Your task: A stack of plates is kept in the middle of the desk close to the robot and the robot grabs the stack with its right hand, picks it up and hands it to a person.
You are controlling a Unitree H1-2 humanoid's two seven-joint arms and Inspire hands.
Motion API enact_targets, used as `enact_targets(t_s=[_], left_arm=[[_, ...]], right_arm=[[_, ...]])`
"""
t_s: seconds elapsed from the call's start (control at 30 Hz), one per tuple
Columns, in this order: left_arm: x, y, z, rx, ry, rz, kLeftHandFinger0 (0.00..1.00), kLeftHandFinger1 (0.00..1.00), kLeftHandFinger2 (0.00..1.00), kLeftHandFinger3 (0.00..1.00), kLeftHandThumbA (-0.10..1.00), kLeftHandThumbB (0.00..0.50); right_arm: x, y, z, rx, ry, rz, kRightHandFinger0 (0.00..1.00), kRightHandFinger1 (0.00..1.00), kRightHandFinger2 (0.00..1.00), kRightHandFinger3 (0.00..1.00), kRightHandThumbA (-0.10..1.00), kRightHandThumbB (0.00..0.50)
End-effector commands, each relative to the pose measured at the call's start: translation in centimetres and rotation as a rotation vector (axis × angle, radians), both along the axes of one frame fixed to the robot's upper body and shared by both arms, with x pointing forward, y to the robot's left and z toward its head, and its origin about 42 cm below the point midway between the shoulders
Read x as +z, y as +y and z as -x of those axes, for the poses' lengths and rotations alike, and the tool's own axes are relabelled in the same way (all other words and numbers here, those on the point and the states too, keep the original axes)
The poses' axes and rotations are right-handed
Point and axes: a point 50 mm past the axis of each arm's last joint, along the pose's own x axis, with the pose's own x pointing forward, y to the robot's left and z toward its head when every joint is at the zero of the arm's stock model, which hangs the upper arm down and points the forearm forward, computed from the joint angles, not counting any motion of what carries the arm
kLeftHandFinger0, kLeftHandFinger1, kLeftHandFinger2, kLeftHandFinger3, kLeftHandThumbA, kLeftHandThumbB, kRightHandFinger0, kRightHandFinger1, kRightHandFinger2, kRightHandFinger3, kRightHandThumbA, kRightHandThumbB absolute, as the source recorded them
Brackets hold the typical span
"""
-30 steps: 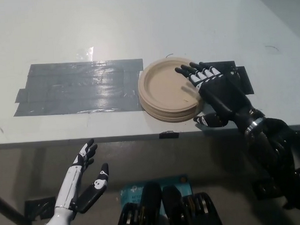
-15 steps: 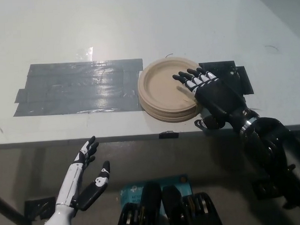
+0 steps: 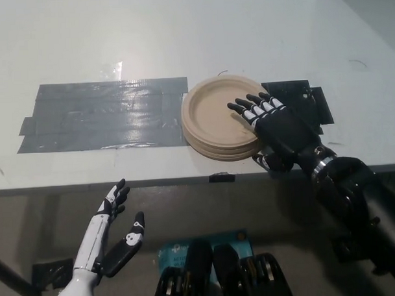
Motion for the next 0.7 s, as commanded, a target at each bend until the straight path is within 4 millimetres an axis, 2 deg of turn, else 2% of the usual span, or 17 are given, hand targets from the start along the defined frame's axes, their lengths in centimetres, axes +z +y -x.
enact_targets(t_s=[0.0,0.07,0.1,0.13,0.17,0.2,0.23,0.27,0.3,0.33,0.37,0.4,0.43,0.47,0.5,0.6,0.67], left_arm=[[1.3,-0.1,-0.2,-0.007,-0.055,-0.004,1.0,1.0,1.0,1.0,0.49,0.0],[1.4,-0.2,-0.3,-0.011,-0.056,0.001,1.0,1.0,1.0,1.0,0.49,0.0],[1.4,-0.2,-0.3,-0.011,-0.058,0.005,1.0,1.0,1.0,1.0,0.49,0.0],[1.5,-0.2,-0.4,-0.012,-0.059,0.005,1.0,1.0,1.0,1.0,0.49,0.0],[1.5,-0.2,-0.4,-0.011,-0.058,0.004,1.0,1.0,1.0,1.0,0.47,0.0],[1.5,-0.2,-0.4,-0.009,-0.061,0.002,1.0,1.0,1.0,1.0,0.46,0.0],[1.4,-0.2,-0.5,-0.009,-0.057,0.002,1.0,1.0,1.0,1.0,0.47,0.0],[1.4,-0.2,-0.5,-0.008,-0.054,0.004,1.0,1.0,1.0,1.0,0.48,0.0],[1.4,-0.2,-0.5,-0.009,-0.054,0.002,1.0,1.0,1.0,1.0,0.48,0.0],[1.4,-0.3,-0.5,-0.012,-0.056,-0.001,1.0,1.0,1.0,1.0,0.48,0.0],[1.5,-0.3,-0.6,-0.015,-0.059,-0.002,1.0,1.0,1.0,1.0,0.48,0.0],[1.6,-0.3,-0.8,-0.017,-0.068,-0.003,1.0,1.0,1.0,1.0,0.47,0.0],[1.7,-0.3,-0.8,-0.016,-0.068,-0.003,1.0,1.0,1.0,1.0,0.47,0.0],[1.8,-0.3,-0.9,-0.013,-0.066,-0.003,1.0,1.0,1.0,1.0,0.46,0.0],[1.8,-0.2,-1.0,-0.014,-0.066,-0.002,1.0,1.0,1.0,1.0,0.45,0.0],[1.8,-0.3,-1.1,-0.018,-0.069,0.001,1.0,1.0,1.0,1.0,0.45,0.0],[1.8,-0.3,-1.0,-0.019,-0.071,-0.001,1.0,1.0,1.0,1.0,0.45,0.0]], right_arm=[[1.5,1.5,-1.4,0.026,-0.082,0.014,1.0,1.0,1.0,1.0,0.92,0.5],[0.8,1.6,-1.6,0.031,-0.077,0.033,1.0,1.0,1.0,1.0,0.88,0.5],[0.6,1.7,-1.7,0.032,-0.072,0.041,1.0,1.0,1.0,1.0,0.82,0.5],[0.2,1.8,-1.9,0.04,-0.076,0.058,1.0,1.0,1.0,1.0,0.85,0.5],[-0.3,2.0,-2.1,0.049,-0.097,0.087,1.0,1.0,1.0,1.0,0.78,0.5],[-0.9,2.2,-2.4,0.063,-0.126,0.107,1.0,1.0,1.0,1.0,0.64,0.5],[-1.9,2.7,-2.9,0.069,-0.2,0.155,0.9,0.88,0.92,1.0,0.24,0.327],[-2.2,2.8,-3.1,0.072,-0.223,0.186,0.73,0.73,0.78,0.93,0.15,0.34],[-2.5,2.9,-3.2,0.066,-0.239,0.208,0.47,0.5,0.55,0.76,-0.01,0.344],[-2.8,2.9,-3.3,0.059,-0.257,0.229,0.31,0.42,0.49,0.68,-0.07,0.354],[-3.2,2.9,-3.5,0.043,-0.299,0.272,0.01,0.03,0.2,0.39,-0.1,0.314],[-3.4,2.9,-3.8,0.026,-0.335,0.291,0.0,0.01,0.17,0.31,-0.1,0.309],[-3.4,2.9,-3.9,0.025,-0.346,0.284,0.0,0.02,0.23,0.29,-0.08,0.303],[-3.4,2.7,-3.9,0.034,-0.367,0.25,0.0,0.02,0.23,0.35,-0.07,0.307],[-3.3,2.6,-4.0,0.043,-0.386,0.224,0.0,0.03,0.25,0.32,-0.07,0.31],[-3.2,2.4,-4.0,0.056,-0.413,0.189,0.0,0.0,0.33,0.42,-0.09,0.293],[-3.0,2.3,-3.8,0.07,-0.455,0.162,0.0,0.0,0.33,0.37,-0.1,0.31]])
